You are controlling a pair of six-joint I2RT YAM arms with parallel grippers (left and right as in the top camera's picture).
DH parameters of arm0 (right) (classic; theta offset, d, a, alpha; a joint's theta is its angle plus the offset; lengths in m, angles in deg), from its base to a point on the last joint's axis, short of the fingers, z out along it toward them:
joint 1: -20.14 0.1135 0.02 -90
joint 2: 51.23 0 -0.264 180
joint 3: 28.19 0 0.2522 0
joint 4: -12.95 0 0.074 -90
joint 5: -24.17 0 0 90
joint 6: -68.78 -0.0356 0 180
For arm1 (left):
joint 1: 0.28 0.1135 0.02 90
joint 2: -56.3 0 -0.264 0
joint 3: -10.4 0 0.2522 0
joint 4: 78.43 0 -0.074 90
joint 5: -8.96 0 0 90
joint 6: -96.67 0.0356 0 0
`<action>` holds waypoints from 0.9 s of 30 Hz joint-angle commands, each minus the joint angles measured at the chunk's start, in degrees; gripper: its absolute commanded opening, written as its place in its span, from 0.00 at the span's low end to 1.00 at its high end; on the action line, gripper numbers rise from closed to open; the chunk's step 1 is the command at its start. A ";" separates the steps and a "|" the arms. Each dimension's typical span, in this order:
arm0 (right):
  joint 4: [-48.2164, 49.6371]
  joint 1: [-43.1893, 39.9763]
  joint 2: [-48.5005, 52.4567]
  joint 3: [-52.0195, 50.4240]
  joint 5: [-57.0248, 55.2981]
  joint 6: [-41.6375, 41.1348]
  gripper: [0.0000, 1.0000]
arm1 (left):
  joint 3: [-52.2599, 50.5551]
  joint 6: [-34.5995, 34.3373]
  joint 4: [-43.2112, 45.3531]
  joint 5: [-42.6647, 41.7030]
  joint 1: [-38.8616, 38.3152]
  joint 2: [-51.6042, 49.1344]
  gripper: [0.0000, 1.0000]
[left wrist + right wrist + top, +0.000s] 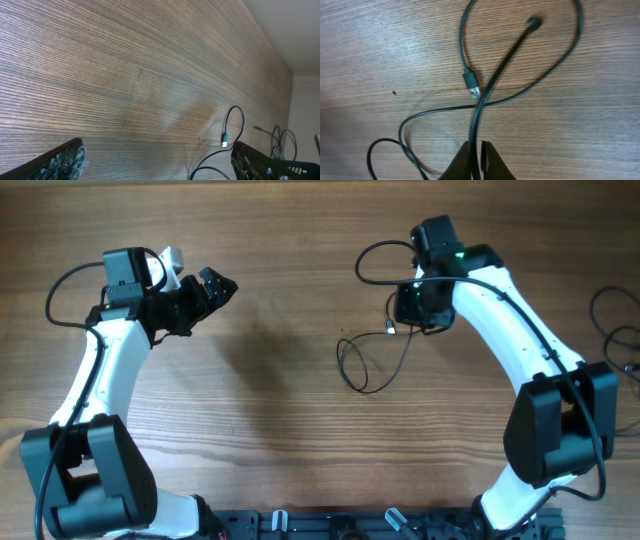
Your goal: Untangle cables
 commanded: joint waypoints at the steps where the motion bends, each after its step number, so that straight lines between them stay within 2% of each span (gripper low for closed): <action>1: 0.79 0.72 0.92 -3.30 -4.20 -6.25 0.17 | 0.11 0.09 0.17 -0.92 0.31 1.20 0.95; 2: 1.53 0.72 0.92 -4.35 -4.83 -7.26 0.22 | 0.11 0.09 0.17 -0.94 0.31 1.20 0.95; 5: 2.67 0.74 0.92 -5.09 -4.98 -8.63 0.32 | 0.11 0.09 0.17 -0.92 0.31 1.18 0.95; 6: 2.71 0.74 0.92 -5.09 -5.35 -9.60 0.39 | 0.11 0.09 0.17 -0.92 0.31 1.18 0.95; 8: 3.23 0.74 0.98 -5.16 -6.43 -9.77 0.43 | 0.11 0.09 0.17 -0.92 0.31 1.18 0.95; 9: 4.04 0.74 1.05 -5.42 -6.40 -9.81 0.50 | 0.11 0.09 0.17 -0.92 0.31 1.18 0.95; 11: 4.68 0.74 1.60 -5.95 -6.62 -11.63 0.56 | 0.11 0.09 0.17 -0.92 0.31 1.20 0.95; 13: 6.03 0.74 2.32 -7.06 -9.01 -15.04 0.59 | 0.11 0.09 0.17 -0.94 0.31 1.18 0.95; 18: 8.94 0.74 4.17 -7.69 -13.46 -17.59 0.60 | 0.11 0.11 0.20 -0.92 0.31 1.18 0.95; 24: 10.99 0.74 4.70 -7.69 -16.94 -17.64 0.61 | 0.11 0.57 0.85 -0.94 0.31 1.18 0.95; 27: 11.50 0.74 6.38 -7.69 -17.40 -17.55 0.67 | 0.11 1.64 0.87 -0.94 0.31 1.20 0.95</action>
